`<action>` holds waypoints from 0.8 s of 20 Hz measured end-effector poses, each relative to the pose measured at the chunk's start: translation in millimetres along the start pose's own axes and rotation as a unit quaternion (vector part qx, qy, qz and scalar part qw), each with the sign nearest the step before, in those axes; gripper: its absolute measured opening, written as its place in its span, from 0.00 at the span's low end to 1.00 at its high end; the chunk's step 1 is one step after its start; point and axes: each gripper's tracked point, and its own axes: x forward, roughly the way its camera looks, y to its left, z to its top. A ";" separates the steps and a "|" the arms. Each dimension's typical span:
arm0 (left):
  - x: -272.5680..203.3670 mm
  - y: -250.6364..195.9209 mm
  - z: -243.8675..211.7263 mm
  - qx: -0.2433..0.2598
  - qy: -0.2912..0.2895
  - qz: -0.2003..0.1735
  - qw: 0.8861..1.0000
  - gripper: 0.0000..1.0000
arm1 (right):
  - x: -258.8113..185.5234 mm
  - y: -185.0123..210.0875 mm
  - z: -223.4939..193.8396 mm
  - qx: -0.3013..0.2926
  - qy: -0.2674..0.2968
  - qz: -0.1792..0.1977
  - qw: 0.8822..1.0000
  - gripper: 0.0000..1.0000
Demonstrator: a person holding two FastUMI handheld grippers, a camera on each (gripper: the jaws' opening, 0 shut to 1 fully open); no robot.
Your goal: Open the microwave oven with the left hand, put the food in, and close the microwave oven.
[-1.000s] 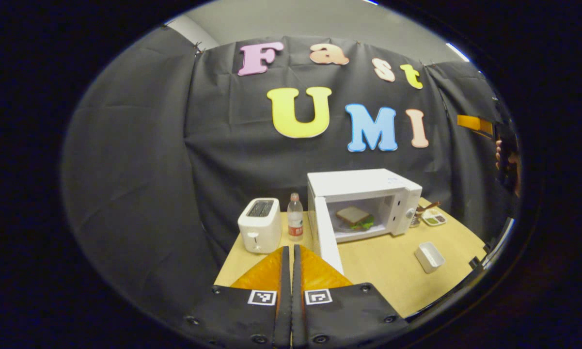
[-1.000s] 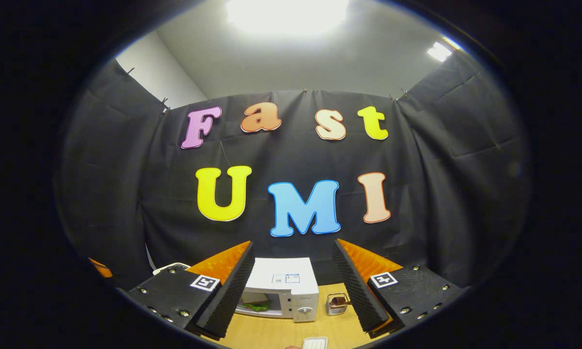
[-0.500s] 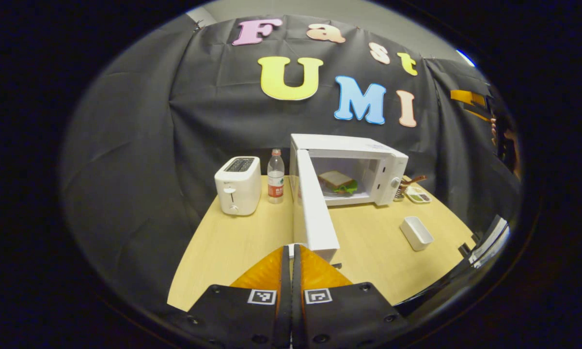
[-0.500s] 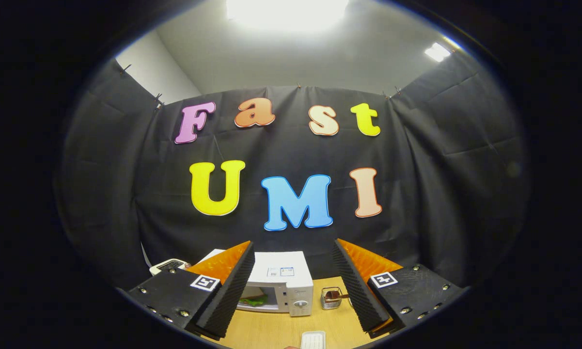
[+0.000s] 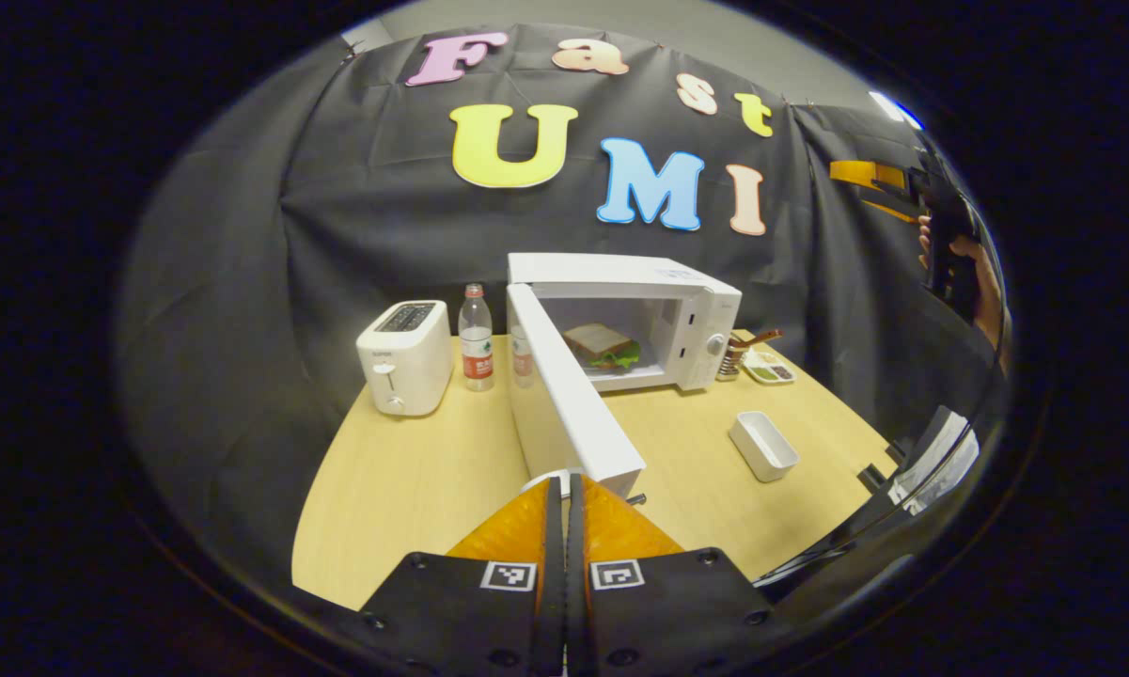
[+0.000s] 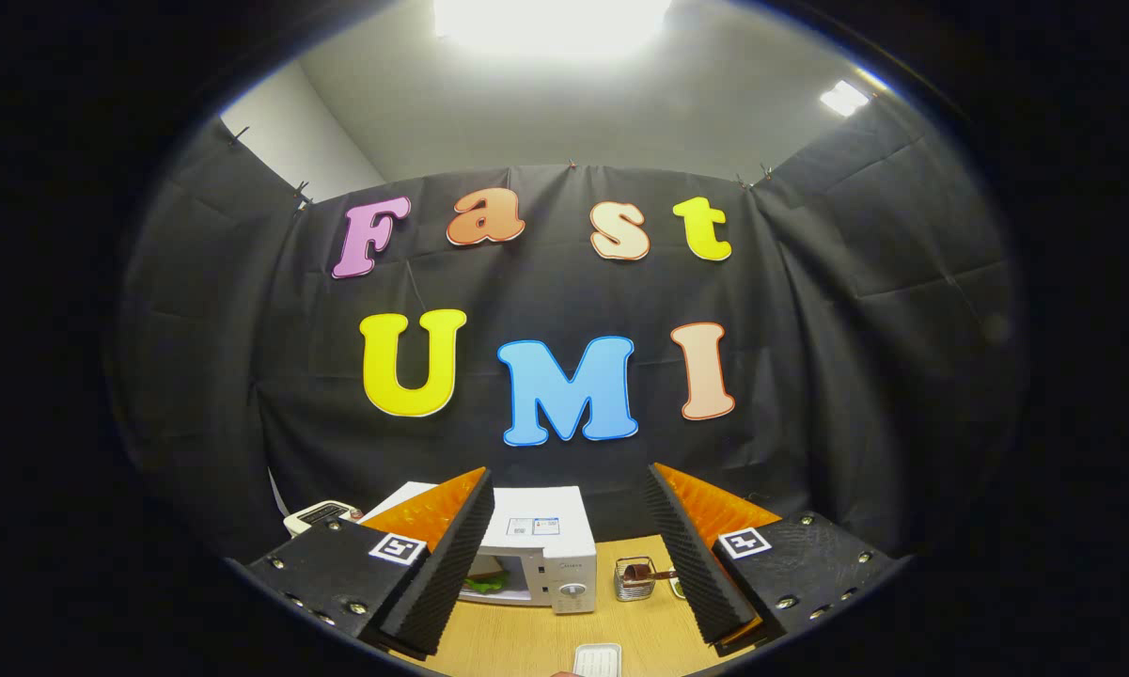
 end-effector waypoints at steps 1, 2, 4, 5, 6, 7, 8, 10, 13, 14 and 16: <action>5.2 -8.7 -0.8 0.002 0.003 -0.004 1.000 0.07 | 2.8 -5.0 -1.3 -0.001 0.000 0.000 1.000 0.97; 11.3 -18.1 0.4 0.004 0.005 -0.009 1.000 0.07 | 6.2 -11.2 -1.3 -0.002 0.000 -0.002 1.000 0.97; 22.9 -38.0 4.2 0.003 0.011 -0.021 1.000 0.07 | 10.7 -24.7 0.8 -0.002 0.000 -0.005 1.000 0.97; 28.2 -48.5 5.9 0.004 0.014 -0.028 0.999 0.07 | 13.4 -31.8 -0.5 -0.003 0.001 -0.008 1.000 0.97; 33.0 -59.0 8.3 0.009 0.017 -0.036 0.999 0.07 | 16.3 -38.9 -2.6 -0.004 0.002 -0.010 1.000 0.97; 37.3 -67.0 10.7 0.015 0.018 -0.041 0.999 0.07 | 17.3 -45.7 2.2 -0.004 0.003 -0.012 1.000 0.97; 42.4 -74.1 13.4 0.021 0.021 -0.045 0.999 0.07 | 18.9 -52.2 5.0 -0.003 0.003 -0.014 1.000 0.97; 53.3 -90.4 18.1 0.026 0.027 -0.053 0.998 0.07 | 23.1 -65.1 5.2 -0.003 0.002 -0.016 1.000 0.97; 72.5 -107.9 23.6 0.042 0.033 -0.054 0.997 0.07 | 34.1 -83.8 5.5 -0.003 -0.004 -0.021 1.000 0.97; 78.1 -113.7 26.1 0.048 0.035 -0.054 0.997 0.07 | 36.6 -90.4 7.7 -0.004 -0.006 -0.024 1.000 0.97; 91.2 -131.5 32.3 0.048 0.034 -0.064 0.996 0.08 | 41.4 -99.7 5.6 -0.001 -0.004 -0.025 1.000 0.97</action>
